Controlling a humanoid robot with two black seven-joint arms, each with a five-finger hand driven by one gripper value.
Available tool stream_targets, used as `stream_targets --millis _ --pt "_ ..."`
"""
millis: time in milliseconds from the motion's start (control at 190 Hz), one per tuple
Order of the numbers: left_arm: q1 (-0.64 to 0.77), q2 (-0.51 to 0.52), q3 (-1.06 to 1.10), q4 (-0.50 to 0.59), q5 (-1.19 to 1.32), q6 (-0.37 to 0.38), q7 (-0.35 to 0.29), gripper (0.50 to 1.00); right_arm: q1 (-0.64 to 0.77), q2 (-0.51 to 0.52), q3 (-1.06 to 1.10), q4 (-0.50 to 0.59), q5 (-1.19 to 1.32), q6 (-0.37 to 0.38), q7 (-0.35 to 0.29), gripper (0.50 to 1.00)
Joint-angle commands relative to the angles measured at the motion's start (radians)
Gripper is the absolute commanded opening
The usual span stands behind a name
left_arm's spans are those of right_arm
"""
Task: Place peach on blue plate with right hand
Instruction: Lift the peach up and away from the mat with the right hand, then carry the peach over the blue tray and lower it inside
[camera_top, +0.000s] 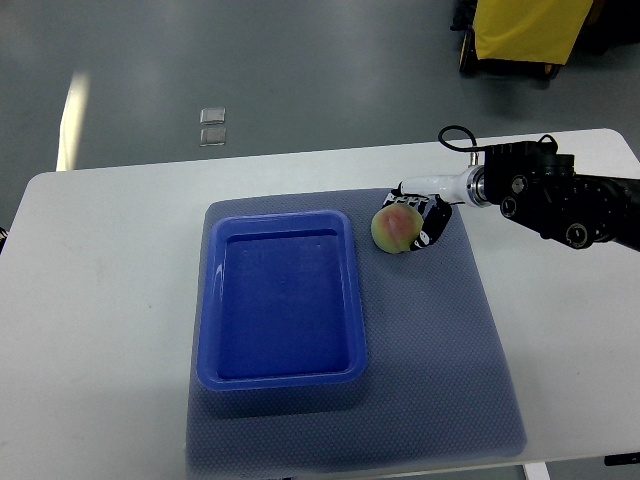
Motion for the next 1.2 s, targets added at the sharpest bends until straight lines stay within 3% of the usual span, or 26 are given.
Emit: stream_targets --millis 0,100,268,273,315,430,436,530,535,835,955,1197 --pt "0.000 0.000 -0.002 0.001 -0.001 0.000 -0.001 1.000 0.007 0.002 0.001 0.002 0.002 0.001 0.001 0.648" --pt "0.001 0.000 0.000 0.003 -0.001 0.000 0.000 1.000 0.022 -0.015 0.005 0.011 0.008 0.013 0.003 0.615" --pt "0.000 0.000 0.000 0.001 -0.001 0.000 0.000 1.000 0.102 -0.067 0.014 0.051 0.022 0.071 0.009 0.613" --pt "0.000 0.000 -0.002 0.001 -0.001 0.000 -0.001 1.000 0.128 -0.105 0.018 0.087 0.029 0.109 0.018 0.613" --pt "0.000 0.000 0.000 0.001 -0.001 0.000 -0.001 1.000 0.162 -0.136 0.018 0.121 0.052 0.139 0.018 0.613" --pt "0.001 0.000 0.000 0.001 -0.001 0.000 -0.001 1.000 0.226 -0.188 0.017 0.175 0.106 0.182 0.018 0.613" --pt "0.000 0.000 0.000 0.001 -0.001 0.000 0.000 1.000 0.272 -0.235 0.017 0.222 0.151 0.235 0.016 0.613" --pt "0.000 0.000 0.000 0.001 -0.001 0.000 -0.001 1.000 0.315 -0.277 0.017 0.261 0.186 0.280 0.016 0.615" --pt "0.000 0.000 0.000 0.001 -0.001 0.000 0.000 1.000 0.364 -0.317 0.017 0.299 0.218 0.311 0.015 0.617" --pt "0.000 0.000 0.000 -0.003 0.002 0.000 0.000 1.000 0.503 -0.448 0.014 0.424 0.268 0.311 0.010 0.631" --pt "0.000 0.000 0.000 -0.003 0.002 0.000 0.000 1.000 0.506 -0.445 0.014 0.430 0.279 0.311 0.010 0.633" --pt "-0.002 0.000 0.000 -0.005 0.003 0.000 0.000 1.000 0.492 -0.317 0.008 0.421 0.310 0.311 0.010 0.637"
